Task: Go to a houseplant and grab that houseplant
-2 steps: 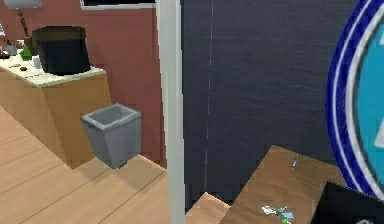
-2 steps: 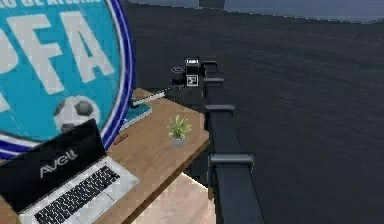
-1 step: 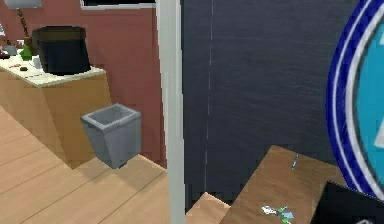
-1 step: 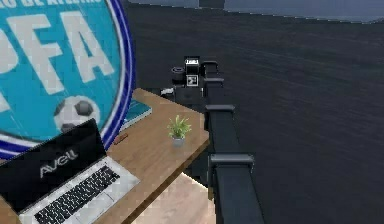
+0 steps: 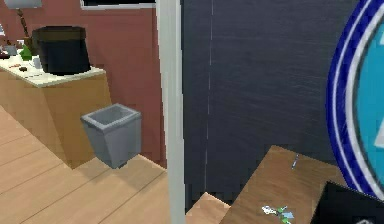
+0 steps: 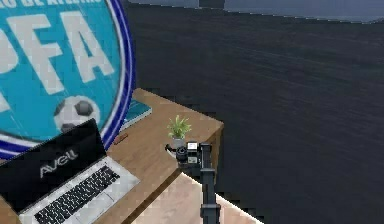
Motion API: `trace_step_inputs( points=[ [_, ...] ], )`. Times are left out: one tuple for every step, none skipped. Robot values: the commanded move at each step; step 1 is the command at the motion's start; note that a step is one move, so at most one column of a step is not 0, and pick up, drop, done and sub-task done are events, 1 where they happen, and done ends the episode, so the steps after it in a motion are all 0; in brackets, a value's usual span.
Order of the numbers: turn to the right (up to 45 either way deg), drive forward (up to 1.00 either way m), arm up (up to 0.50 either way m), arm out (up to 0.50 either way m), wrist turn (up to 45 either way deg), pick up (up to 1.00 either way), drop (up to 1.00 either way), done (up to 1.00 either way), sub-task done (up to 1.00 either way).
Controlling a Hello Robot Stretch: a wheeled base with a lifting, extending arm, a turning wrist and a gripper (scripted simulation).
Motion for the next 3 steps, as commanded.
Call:
trace_step_inputs(
  points=[
    [0.0,0.00,0.00,0.00,0.0,1.00,0.00,0.00,0.00],
    [0.0,0.00,0.10,0.00,0.0,0.00,0.00,0.00,0.00],
    [0.0,0.00,0.00,0.00,0.0,0.00,0.00,1.00,0.00]
  ],
)
